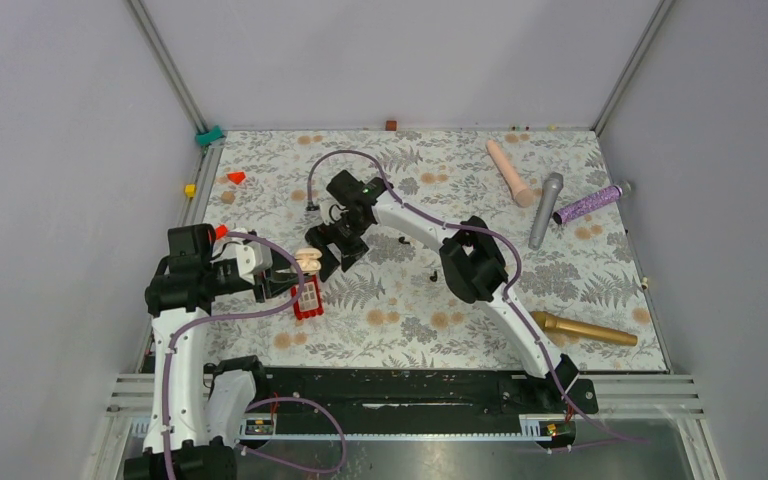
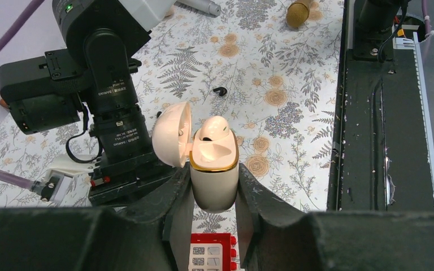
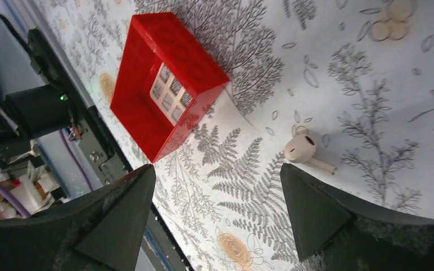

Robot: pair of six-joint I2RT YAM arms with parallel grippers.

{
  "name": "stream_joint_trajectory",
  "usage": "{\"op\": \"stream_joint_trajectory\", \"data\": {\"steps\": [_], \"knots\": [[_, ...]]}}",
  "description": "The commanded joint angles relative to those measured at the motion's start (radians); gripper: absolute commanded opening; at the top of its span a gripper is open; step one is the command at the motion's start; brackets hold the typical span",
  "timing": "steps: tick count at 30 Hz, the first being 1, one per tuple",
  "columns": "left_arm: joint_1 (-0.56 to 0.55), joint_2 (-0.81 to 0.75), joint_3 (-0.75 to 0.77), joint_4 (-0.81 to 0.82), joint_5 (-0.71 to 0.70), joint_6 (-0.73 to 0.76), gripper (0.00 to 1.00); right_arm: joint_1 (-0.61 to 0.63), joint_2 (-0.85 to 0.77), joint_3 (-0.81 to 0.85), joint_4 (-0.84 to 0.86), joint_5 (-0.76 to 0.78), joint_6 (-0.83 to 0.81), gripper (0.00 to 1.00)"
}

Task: Insert the wireless bluetooth earbuds into the charging case
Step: Adjust the left earbud at the center of the board.

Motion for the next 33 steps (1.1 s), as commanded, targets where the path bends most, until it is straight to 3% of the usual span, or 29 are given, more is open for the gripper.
{"op": "stream_joint_trajectory", "data": {"steps": [1,18,33], "knots": [[0.01,-0.011,-0.001,0.011,0.055,0.031,0.0,-0.003,-0.017,0.07,0.029,0.096,0.022,0.9],[0.02,0.047,0.034,-0.178,0.068,0.257,0.0,-0.007,0.047,0.065,0.012,0.136,0.043,0.88],[0.026,0.05,0.043,-0.236,0.074,0.32,0.0,0.046,-0.161,-0.284,0.169,0.091,0.089,0.86]]}}
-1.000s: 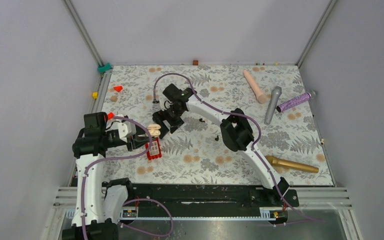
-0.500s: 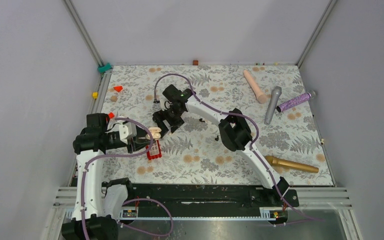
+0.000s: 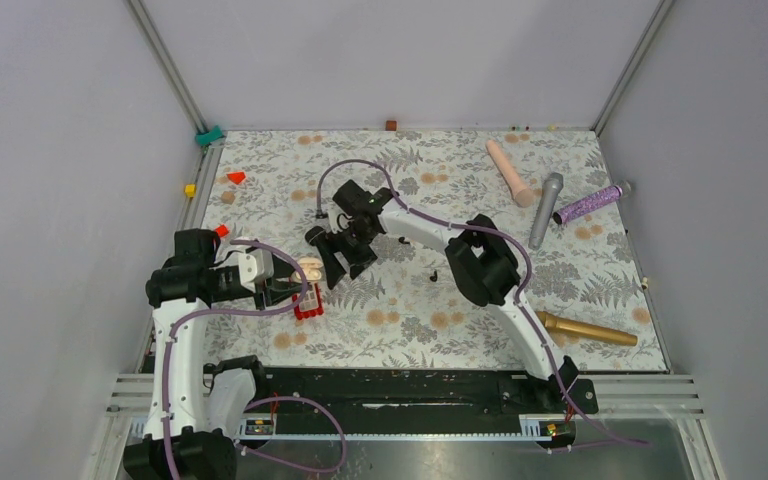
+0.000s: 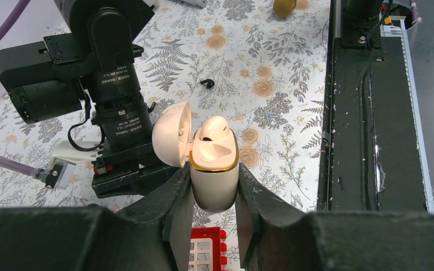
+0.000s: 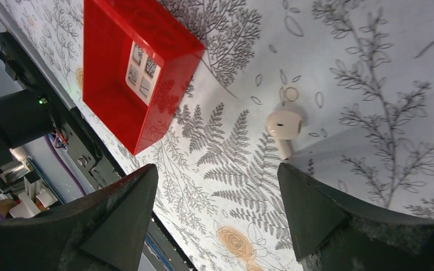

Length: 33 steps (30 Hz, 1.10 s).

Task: Insert the wireless bluetooth earbuds into the charging case
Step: Adjust the left earbud at the center of the board.

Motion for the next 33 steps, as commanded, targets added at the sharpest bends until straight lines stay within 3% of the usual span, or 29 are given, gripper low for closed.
{"op": "stream_joint_trajectory", "data": {"steps": [1,7,18,33], "knots": [[0.01,-0.001,0.046,-0.03,0.064,0.068,0.0,0.042,-0.043,-0.042,0.043,-0.014,0.013,0.86],[0.018,-0.002,0.052,-0.068,0.067,0.104,0.0,0.046,-0.026,0.018,0.009,-0.012,-0.022,0.85],[0.021,-0.001,0.05,-0.068,0.073,0.108,0.0,0.043,-0.199,-0.037,0.04,0.165,-0.12,0.84],[0.022,0.0,0.048,-0.068,0.074,0.109,0.0,0.043,-0.009,0.08,-0.034,0.206,-0.097,0.84]]}}
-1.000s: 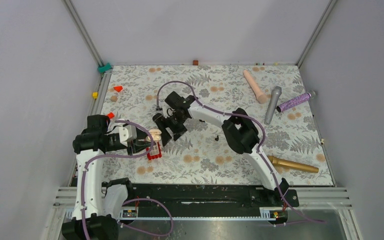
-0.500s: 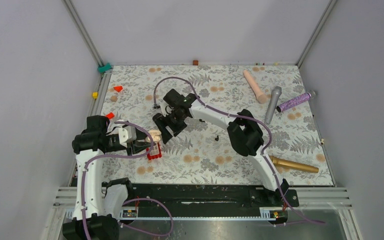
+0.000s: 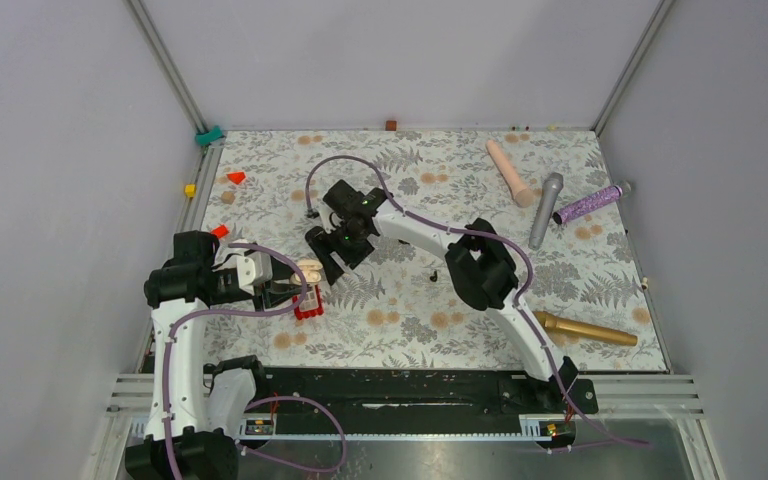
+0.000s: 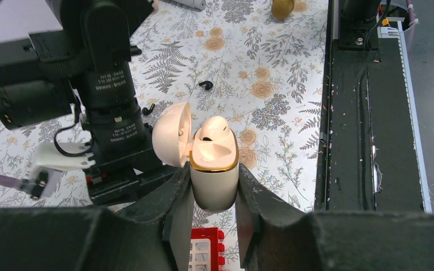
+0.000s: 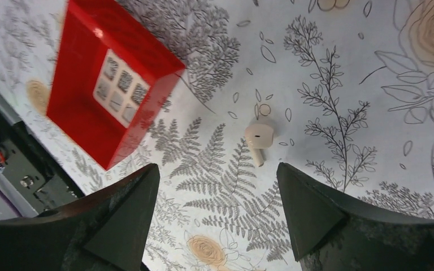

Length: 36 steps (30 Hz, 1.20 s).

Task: Insert the wireless bluetooth earbuds into the charging case
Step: Adjust the left earbud at the center of the board.

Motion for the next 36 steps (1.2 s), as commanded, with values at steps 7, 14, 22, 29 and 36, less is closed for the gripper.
{"op": "stream_joint_trajectory", "data": {"steps": [7,14,22,29,36], "knots": [[0.008,0.001,0.039,0.007,0.063,0.036,0.0,-0.002,0.052,0.056,-0.042,-0.008,0.003,0.84],[0.007,-0.005,0.04,0.007,0.064,0.034,0.0,0.003,0.059,0.042,-0.045,-0.052,0.017,0.83],[0.008,-0.004,0.039,0.007,0.064,0.035,0.0,0.019,0.067,0.04,-0.044,-0.095,0.017,0.82],[0.009,-0.005,0.037,0.007,0.063,0.036,0.0,0.044,0.083,0.057,-0.044,-0.122,0.02,0.81],[0.011,-0.009,0.036,0.008,0.065,0.036,0.0,0.071,0.108,0.1,-0.052,-0.136,0.014,0.82]]}}
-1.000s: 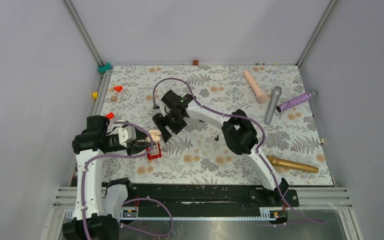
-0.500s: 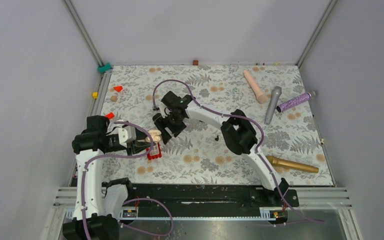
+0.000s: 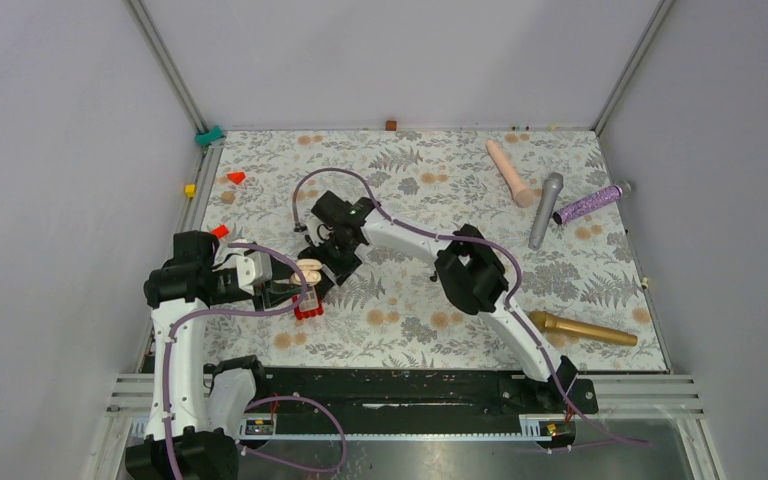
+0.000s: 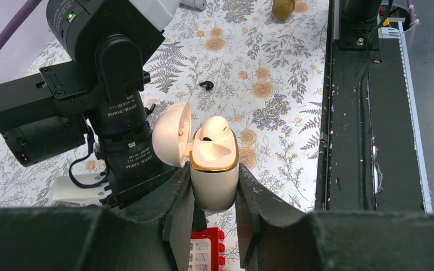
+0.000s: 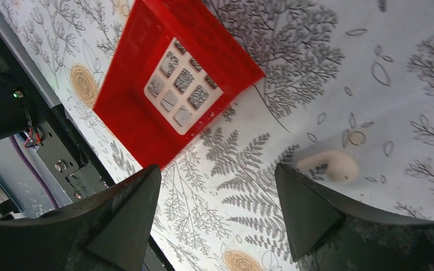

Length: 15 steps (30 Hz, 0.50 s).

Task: Insert the wireless bluetooth earbuds into the charging case
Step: Adjust the left earbud at the center of the board.

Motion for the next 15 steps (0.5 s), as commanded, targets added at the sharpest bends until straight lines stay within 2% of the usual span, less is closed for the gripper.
{"op": "stream_joint_trajectory", "data": {"steps": [1,5,10,15], "knots": [[0.01,-0.008,0.036,0.007,0.064,0.035,0.0,0.022,0.04,0.067,-0.04,-0.028,-0.005,0.83],[0.012,-0.014,0.035,0.008,0.065,0.034,0.0,0.005,0.013,0.143,-0.129,-0.068,-0.067,0.84],[0.013,-0.009,0.033,0.008,0.064,0.038,0.0,-0.064,-0.092,0.122,-0.129,-0.138,-0.129,0.83],[0.014,-0.011,0.033,0.007,0.066,0.038,0.0,-0.134,-0.116,0.095,-0.071,-0.161,-0.1,0.83]]}}
